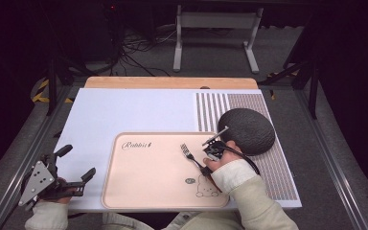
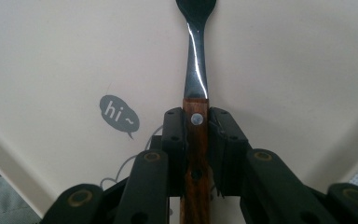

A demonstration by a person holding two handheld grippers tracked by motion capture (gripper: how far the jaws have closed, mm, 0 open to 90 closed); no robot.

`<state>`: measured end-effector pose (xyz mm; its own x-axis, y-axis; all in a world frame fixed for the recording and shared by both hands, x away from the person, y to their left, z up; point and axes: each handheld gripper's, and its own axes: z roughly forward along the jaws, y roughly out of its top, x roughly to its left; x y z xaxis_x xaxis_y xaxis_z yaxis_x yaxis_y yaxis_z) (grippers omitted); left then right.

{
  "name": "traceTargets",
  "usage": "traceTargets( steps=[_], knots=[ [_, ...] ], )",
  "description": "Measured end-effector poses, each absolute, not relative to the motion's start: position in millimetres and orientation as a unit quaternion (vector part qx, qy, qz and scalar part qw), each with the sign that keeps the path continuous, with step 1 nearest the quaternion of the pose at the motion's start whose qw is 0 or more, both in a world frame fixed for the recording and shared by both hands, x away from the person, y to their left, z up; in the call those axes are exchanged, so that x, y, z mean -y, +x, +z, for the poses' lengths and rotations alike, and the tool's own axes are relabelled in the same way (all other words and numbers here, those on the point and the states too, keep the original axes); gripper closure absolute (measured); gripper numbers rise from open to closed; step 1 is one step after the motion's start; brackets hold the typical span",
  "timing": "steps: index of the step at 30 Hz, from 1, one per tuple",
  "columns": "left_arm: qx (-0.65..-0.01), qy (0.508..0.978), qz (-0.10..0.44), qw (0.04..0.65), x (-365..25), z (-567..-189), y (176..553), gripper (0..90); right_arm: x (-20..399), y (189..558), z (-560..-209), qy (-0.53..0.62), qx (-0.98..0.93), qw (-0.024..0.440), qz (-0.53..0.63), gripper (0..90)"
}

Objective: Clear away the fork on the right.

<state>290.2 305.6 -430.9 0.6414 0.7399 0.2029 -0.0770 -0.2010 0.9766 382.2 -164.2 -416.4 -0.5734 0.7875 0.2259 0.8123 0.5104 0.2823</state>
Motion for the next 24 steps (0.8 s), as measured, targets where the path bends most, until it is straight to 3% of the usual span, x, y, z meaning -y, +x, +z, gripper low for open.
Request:
traceTargets(
  steps=[11,19,24],
  knots=[
    [-0.239,0.692,0.349,0.585,-306,-431,290,1.0,163,382,-418,-0.458,0.870,0.033,-0.181,75.7],
    [-0.239,0.692,0.349,0.585,-306,-431,290,1.0,162,381,-413,-0.449,0.873,0.015,-0.188,41.6],
    [-0.239,0.692,0.349,0.585,-306,-431,290,1.0,162,381,-405,-0.428,0.879,-0.033,-0.209,21.7]
  ],
)
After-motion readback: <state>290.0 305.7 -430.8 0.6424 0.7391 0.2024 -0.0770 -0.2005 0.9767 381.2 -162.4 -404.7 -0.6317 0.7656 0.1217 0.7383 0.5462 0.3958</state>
